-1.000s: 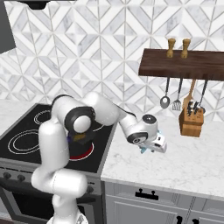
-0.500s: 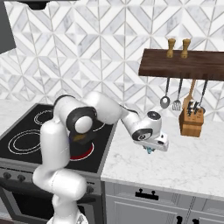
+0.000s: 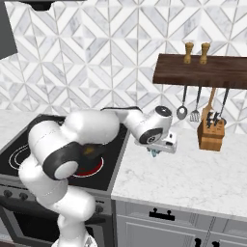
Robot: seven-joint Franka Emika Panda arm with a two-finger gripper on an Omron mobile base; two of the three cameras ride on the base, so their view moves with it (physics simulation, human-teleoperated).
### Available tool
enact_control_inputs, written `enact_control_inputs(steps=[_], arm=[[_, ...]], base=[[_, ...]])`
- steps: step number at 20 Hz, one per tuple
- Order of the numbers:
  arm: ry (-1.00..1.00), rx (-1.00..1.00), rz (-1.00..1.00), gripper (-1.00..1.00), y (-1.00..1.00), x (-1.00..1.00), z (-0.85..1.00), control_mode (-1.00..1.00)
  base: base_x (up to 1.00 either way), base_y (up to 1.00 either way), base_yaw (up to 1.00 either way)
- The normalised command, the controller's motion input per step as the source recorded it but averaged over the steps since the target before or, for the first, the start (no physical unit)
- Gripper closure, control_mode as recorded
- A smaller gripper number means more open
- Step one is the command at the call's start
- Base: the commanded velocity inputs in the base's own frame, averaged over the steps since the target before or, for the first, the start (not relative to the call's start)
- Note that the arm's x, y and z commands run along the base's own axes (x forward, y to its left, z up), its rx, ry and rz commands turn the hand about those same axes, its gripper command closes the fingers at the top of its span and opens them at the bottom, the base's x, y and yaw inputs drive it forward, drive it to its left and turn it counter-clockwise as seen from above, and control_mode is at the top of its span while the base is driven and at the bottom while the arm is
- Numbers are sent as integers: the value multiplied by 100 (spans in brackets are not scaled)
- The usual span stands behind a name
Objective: Put the eggplant and avocado in the pot. Retrieve the spatula and lightly stir the vegetables in the pot.
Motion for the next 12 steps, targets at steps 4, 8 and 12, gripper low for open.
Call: enact_control_inputs(steps=[4, 8, 12], arm=[[-7, 6, 5, 100, 73, -24, 100, -100], [-10, 4, 1, 100, 63, -29, 100, -100], [-1, 12, 0, 100, 65, -40, 100, -100]], base=[[0, 0, 0], [0, 0, 0], [0, 0, 0]])
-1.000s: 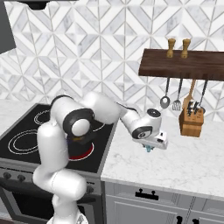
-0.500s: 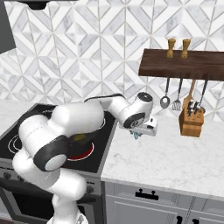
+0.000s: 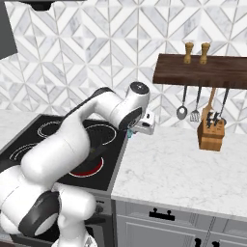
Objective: Put the eggplant and avocado in the pot. Retrieve the spatula and lightly stir the vegetables in the pot.
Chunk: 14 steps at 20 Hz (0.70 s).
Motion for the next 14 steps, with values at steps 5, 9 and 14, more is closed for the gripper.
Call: enact_control_inputs(steps=[5, 9, 14], arm=[[24, 39, 3, 100, 84, -27, 100, -100], [28, 52, 4, 100, 80, -13, 95, -100], [39, 53, 3, 100, 62, 1, 4, -100]], base=[[0, 0, 0], [0, 0, 0], [0, 0, 0]])
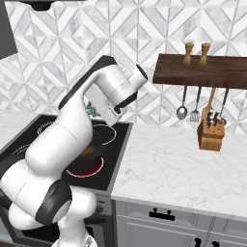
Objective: Put the eggplant and avocado in the pot. Retrieve the spatula and lightly stir the vegetables in the pot.
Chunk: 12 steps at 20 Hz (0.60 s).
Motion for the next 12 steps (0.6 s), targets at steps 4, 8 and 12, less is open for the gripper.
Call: enact_control_inputs(steps=[4, 8, 12], arm=[[42, 43, 0, 100, 69, 0, -33, -100], [25, 19, -19, 100, 58, -9, -1, -100], [32, 1, -41, 100, 55, 0, -16, -100]], base=[[0, 0, 0], [0, 0, 0], [0, 0, 0]])
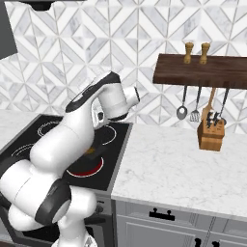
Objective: Put the eggplant and avocado in the pot. Retrieve the spatula and lightly stir the vegetables in the pot.
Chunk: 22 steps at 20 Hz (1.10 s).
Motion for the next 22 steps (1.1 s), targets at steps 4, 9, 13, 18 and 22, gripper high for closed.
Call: enact_control_inputs(steps=[4, 9, 13, 18, 22], arm=[[45, 0, -42, 100, 49, 7, -45, -100], [56, 0, -34, 100, 40, 24, -42, -100], [59, 0, -22, 100, 46, 58, -25, -100], [58, 1, -2, 100, 33, 89, -16, -100], [37, 0, 3, 100, 0, 59, -33, -100]], base=[[0, 0, 0], [0, 0, 0], [0, 0, 0], [0, 0, 0], [0, 0, 0]])
